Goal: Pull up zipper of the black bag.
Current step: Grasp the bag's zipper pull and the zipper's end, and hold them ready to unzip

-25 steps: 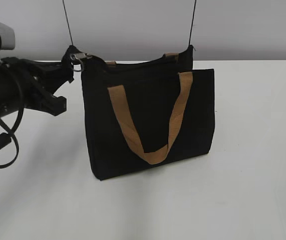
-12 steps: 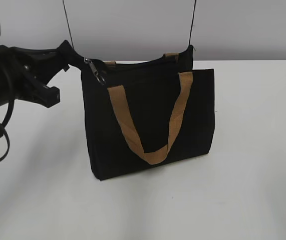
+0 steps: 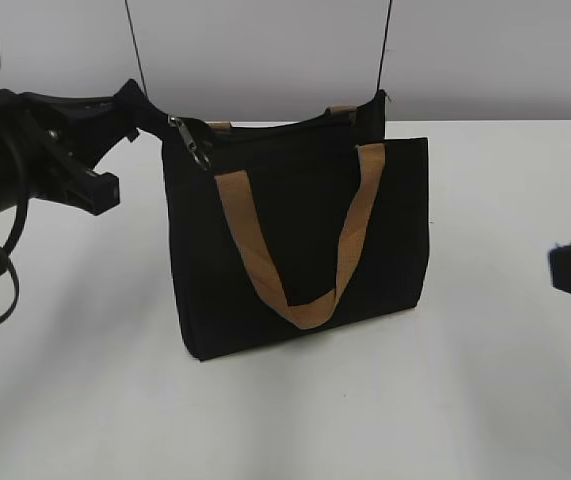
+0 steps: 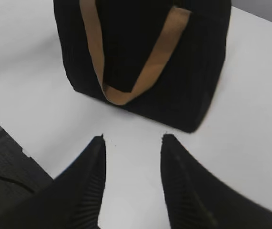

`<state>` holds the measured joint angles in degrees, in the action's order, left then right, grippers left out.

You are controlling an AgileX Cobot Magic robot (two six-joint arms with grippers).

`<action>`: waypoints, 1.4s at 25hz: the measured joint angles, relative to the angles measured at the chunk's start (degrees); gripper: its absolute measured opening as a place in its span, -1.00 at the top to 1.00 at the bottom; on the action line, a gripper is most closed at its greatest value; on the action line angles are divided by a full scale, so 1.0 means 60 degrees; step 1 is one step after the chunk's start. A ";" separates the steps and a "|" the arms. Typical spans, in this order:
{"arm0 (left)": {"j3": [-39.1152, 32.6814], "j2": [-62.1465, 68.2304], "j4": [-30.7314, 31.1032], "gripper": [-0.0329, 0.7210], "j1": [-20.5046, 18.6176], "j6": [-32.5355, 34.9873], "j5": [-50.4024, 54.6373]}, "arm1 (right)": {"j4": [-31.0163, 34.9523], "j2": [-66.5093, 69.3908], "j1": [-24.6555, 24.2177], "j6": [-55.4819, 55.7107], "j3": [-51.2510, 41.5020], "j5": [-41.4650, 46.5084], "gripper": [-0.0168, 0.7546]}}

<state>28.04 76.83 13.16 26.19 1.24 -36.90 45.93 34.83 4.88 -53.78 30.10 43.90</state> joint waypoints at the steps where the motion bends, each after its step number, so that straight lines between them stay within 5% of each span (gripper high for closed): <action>1: 0.0000 0.0000 0.0000 0.93 0.0000 0.0000 0.0000 | 0.0348 0.0545 0.0183 -0.0436 0.0076 -0.0175 0.16; 10: 0.0000 0.0000 0.0043 0.93 0.0018 0.0000 -0.0007 | 0.2783 0.5328 0.2045 -0.3753 0.2219 -0.0661 0.16; 23: 0.0000 0.0000 0.0043 0.93 0.0027 0.0000 -0.0007 | 0.3069 0.9987 0.3903 -0.4238 0.6433 -0.0860 0.16; 35: 0.0000 0.0000 0.0054 0.93 0.0027 0.0000 -0.0011 | 0.3300 1.1583 0.4241 -0.4257 0.6993 -0.1791 0.30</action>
<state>28.04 76.83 13.49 26.35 1.24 -36.96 65.73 104.33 30.32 -79.32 72.06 33.16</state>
